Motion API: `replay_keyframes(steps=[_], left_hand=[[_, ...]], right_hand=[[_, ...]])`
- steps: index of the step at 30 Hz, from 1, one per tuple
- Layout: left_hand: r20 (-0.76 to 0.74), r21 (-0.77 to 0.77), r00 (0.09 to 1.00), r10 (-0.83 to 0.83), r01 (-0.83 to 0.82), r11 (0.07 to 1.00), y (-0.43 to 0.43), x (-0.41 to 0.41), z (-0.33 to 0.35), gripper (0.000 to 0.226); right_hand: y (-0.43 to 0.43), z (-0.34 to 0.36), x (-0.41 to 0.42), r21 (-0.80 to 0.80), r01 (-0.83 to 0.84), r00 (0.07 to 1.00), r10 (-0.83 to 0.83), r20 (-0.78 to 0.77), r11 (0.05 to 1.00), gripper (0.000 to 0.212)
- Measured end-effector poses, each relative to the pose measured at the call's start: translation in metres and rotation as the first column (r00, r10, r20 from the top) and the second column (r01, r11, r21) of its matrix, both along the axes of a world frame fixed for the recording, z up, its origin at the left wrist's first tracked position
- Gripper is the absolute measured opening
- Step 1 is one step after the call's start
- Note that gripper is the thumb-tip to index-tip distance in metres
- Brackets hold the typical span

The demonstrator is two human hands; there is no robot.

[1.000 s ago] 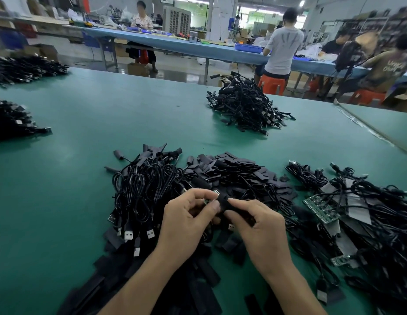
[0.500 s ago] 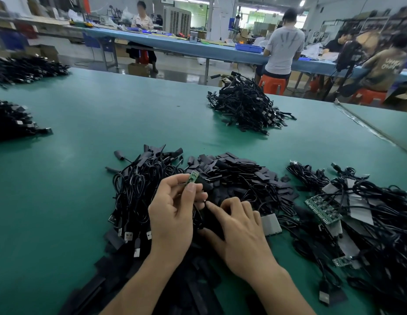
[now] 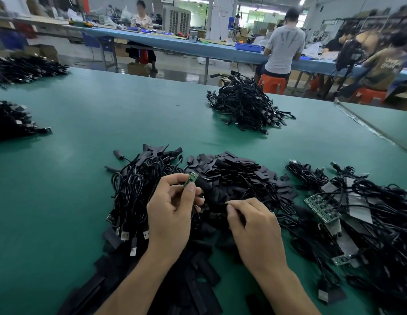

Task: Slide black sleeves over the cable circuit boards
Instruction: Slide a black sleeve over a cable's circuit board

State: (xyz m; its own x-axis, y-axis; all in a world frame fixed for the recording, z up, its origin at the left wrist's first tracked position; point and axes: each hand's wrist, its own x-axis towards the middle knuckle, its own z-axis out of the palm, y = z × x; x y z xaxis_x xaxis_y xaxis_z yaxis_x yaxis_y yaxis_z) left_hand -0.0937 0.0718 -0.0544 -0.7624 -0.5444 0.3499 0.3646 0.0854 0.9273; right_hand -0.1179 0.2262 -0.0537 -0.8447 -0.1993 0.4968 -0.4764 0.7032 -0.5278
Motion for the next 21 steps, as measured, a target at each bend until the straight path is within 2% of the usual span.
replay_keyframes(steps=[6,10,16,21], left_hand=[[0.019,-0.067,1.0,-0.008,0.009,0.998,0.0,0.0,-0.005,0.02],[0.055,-0.169,0.998,-0.02,0.029,0.985,0.0,0.0,-0.009,0.026],[0.045,-0.208,0.999,-0.03,0.039,0.977,-0.002,-0.001,-0.011,0.024],[0.043,-0.219,0.998,-0.034,0.043,0.975,-0.003,0.0,-0.012,0.021]], right_hand=[[0.008,0.0,-0.003,-0.072,0.04,0.998,-0.037,0.043,0.997,0.014],[0.007,-0.001,-0.004,0.032,0.015,0.994,-0.018,0.108,0.999,0.02],[0.003,-0.002,-0.003,0.198,0.009,0.989,-0.038,0.14,0.98,0.026],[0.003,-0.002,-0.004,0.099,0.016,0.988,-0.031,0.151,0.995,0.019]])
